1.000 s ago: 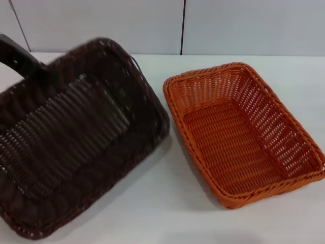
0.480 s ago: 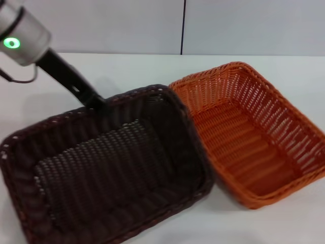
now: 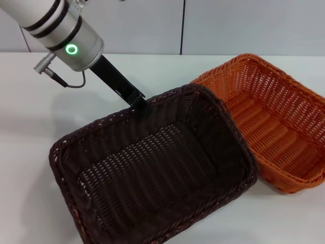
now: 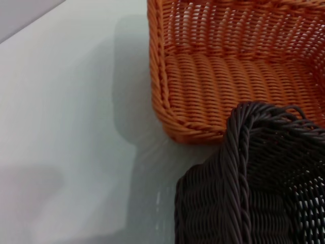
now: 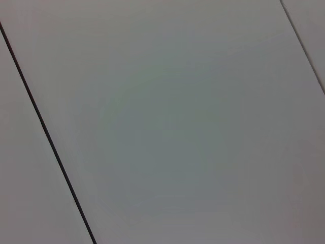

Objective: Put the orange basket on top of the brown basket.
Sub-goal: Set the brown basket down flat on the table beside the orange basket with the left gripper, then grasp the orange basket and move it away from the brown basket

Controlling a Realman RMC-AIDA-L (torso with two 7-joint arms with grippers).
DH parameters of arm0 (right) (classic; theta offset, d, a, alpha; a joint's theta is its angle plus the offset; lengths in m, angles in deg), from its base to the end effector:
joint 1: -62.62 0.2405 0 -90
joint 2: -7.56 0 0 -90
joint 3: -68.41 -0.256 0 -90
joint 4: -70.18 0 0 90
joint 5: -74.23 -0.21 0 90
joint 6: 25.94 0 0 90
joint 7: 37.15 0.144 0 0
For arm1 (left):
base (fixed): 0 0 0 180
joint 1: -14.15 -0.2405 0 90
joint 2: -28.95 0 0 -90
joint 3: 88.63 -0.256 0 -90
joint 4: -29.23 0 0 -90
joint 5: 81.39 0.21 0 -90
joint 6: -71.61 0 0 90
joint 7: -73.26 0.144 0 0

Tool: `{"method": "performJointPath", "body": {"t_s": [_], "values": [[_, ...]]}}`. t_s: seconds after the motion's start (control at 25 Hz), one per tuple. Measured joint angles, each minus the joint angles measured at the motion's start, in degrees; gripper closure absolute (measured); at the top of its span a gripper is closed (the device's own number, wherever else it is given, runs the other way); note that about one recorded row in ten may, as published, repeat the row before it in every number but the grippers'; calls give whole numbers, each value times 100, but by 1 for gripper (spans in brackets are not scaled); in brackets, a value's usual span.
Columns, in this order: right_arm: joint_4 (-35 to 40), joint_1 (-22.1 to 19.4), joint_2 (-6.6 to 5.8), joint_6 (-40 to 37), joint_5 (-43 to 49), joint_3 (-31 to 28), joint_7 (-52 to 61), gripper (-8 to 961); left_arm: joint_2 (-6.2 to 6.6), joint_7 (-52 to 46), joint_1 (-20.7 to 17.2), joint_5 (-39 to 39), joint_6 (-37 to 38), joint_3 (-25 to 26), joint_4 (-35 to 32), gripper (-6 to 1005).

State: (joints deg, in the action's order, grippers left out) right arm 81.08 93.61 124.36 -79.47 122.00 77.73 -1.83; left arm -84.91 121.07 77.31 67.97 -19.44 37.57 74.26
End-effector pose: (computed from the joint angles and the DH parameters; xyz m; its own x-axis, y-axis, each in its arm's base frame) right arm 0.3972 0.3623 0.1050 0.4016 0.1587 -0.9020 -0.8889 0.3044 -0.3422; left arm -0.1167 0.4324 0.0200 0.7950 0.5837 -0.1653 0.5369 -0.8038 -0.2562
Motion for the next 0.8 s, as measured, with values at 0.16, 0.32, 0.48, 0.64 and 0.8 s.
{"method": "performJointPath", "body": {"t_s": [0.16,0.32,0.48,0.64,0.8], "values": [[0,-12,0,19,11,0,0,160,-36,-73,23,31,111,-4,-13,738],[0,-15,0,55,33,29,1,160,-59,-78,-34,31,179,17,82,732],[1,-39,-25,58,47,147,113,160,-37,-79,-175,-8,286,54,235,640],[176,-226,-127,59,192,919,817,160,-62,-77,-374,-43,358,65,598,472],[945,-615,-310,-3,1126,1972,2786,160,-86,-28,-486,-103,410,209,799,336]]}}
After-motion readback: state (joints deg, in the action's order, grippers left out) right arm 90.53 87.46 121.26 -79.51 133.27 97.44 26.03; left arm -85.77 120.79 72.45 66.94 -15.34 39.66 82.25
